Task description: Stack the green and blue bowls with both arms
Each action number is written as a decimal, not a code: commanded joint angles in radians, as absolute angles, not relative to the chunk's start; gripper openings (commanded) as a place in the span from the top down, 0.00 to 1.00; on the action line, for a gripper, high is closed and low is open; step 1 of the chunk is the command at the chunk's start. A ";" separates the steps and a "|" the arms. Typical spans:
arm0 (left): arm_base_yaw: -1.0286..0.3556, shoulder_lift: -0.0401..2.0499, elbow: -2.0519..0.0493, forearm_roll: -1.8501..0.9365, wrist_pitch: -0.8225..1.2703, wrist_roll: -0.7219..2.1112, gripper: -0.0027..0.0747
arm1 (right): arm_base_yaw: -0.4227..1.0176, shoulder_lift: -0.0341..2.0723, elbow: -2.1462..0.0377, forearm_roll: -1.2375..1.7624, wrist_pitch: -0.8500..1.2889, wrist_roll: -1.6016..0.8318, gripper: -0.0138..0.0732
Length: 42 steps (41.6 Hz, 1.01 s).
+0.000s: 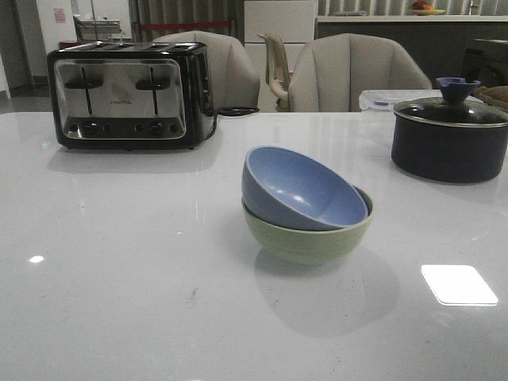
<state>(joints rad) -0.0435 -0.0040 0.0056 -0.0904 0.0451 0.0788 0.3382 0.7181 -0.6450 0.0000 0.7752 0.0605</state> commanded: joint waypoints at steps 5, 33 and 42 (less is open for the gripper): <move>-0.043 -0.026 0.025 -0.100 -0.048 0.071 0.83 | 0.331 0.672 -0.637 -0.013 0.697 0.056 0.79; -0.043 -0.026 0.025 -0.100 -0.048 0.071 0.83 | 0.023 -0.031 0.027 -0.038 0.049 0.056 0.79; -0.043 -0.024 0.025 -0.100 -0.048 0.071 0.83 | 0.034 -0.031 0.027 -0.038 -0.039 0.056 0.79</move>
